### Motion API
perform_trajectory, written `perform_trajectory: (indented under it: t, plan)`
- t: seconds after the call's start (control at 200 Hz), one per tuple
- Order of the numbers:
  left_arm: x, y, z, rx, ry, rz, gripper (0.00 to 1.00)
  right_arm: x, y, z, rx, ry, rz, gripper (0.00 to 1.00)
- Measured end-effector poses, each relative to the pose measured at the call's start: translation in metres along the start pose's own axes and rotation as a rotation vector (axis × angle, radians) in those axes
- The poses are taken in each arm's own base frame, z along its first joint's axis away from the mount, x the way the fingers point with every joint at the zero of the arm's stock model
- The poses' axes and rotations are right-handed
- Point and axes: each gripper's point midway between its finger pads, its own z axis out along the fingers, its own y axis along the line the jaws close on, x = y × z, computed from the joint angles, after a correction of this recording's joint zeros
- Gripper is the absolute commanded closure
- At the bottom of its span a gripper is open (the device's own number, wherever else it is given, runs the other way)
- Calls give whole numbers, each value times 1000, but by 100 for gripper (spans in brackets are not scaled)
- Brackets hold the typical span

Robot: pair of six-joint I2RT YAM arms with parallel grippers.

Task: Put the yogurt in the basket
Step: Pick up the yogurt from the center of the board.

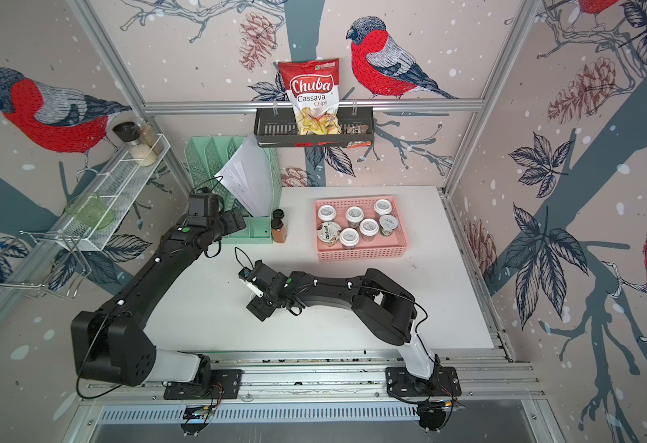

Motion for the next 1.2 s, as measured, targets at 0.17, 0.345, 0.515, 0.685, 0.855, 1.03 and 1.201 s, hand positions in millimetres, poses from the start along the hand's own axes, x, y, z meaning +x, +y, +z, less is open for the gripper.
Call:
perform_trajectory:
  t: [0.17,0.345,0.515,0.685,0.855,1.03,1.201]
  plan:
    - [0,0,0,2,1,0,4,0,-3,0,13,0,1,16]
    - [1,-1,0,7,3,0,4,0,-7,3,27,4,5,11]
    - [1,-2,0,11,5,0,4,0,-9,5,38,8,4,15]
    - [2,-4,0,21,9,0,4,0,-9,5,39,8,4,17]
    - [2,-4,1,22,12,8,4,0,-9,5,39,8,4,19]
    - [2,-4,1,22,12,18,4,0,-9,5,39,9,5,22]
    - [2,-4,0,23,11,18,4,0,-11,4,41,8,8,23]
